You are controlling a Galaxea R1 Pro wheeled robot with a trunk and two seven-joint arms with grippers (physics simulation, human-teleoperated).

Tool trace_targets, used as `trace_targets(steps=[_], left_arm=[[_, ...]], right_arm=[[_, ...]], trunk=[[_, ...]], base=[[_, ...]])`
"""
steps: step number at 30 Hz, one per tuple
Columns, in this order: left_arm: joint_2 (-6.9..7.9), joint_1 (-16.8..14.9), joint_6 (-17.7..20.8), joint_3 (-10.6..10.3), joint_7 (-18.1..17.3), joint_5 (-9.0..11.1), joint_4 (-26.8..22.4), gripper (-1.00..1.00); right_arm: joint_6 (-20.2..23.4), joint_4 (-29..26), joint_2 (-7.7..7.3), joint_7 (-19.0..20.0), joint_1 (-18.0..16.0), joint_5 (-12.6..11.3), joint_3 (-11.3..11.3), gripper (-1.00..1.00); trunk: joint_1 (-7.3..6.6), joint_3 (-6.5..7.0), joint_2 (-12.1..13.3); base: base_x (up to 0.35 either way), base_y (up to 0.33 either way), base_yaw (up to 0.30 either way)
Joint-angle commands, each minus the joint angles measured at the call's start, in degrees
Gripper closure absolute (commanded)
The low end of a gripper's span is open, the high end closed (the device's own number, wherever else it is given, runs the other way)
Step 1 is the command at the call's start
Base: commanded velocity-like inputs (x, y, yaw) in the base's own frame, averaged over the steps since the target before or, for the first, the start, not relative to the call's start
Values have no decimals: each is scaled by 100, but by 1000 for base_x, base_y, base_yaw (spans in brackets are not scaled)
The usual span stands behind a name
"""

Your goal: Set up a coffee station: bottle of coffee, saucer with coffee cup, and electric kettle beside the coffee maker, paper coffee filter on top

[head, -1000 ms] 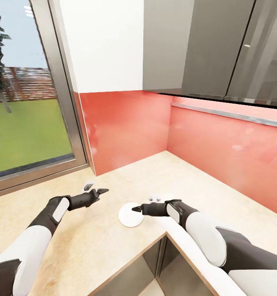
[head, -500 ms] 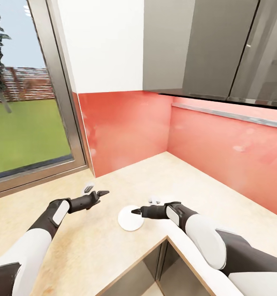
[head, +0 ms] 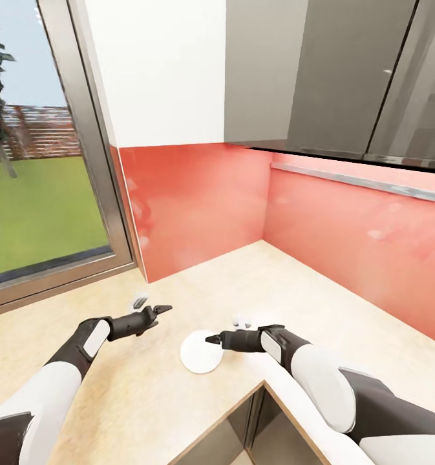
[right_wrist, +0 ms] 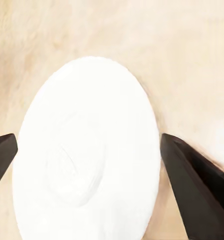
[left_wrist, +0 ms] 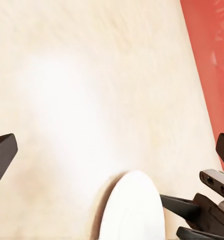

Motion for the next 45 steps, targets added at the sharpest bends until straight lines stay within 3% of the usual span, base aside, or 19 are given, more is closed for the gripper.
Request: trace_targets(steps=[1,6,16,22,34,39,45], left_arm=[[-2,-2,34,24,-15,9,31,-100],[-2,19,33,28,-34,11,77,-100],[-2,28,42,29,-28,3,84,-100],[-10,227,54,21,-5,9,81,-100],[-181,466,98,28,-11,65,81,-100],[-187,520,103,23,-12,336,82,-100],[-193,573,103,14,-9,378,81,-100]], right_arm=[[63,-6,14,11,11,103,55,-100],[63,-4,106,11,26,103,55,-100],[63,-6,106,11,60,103,55,-100],[63,-6,106,11,64,103,55,-100],[63,-6,106,11,67,103,55,-100],[63,-6,106,11,71,103,55,-100],[70,1,106,10,72,109,55,-100]], trunk=[[4,-14,-11],[4,-14,-11],[4,-14,-11],[4,-14,-11],[4,-14,-11],[4,-14,-11],[4,-14,-11]], base=[[27,0,0],[8,0,0],[0,0,0],[0,0,0],[0,0,0],[0,0,0],[0,0,0]])
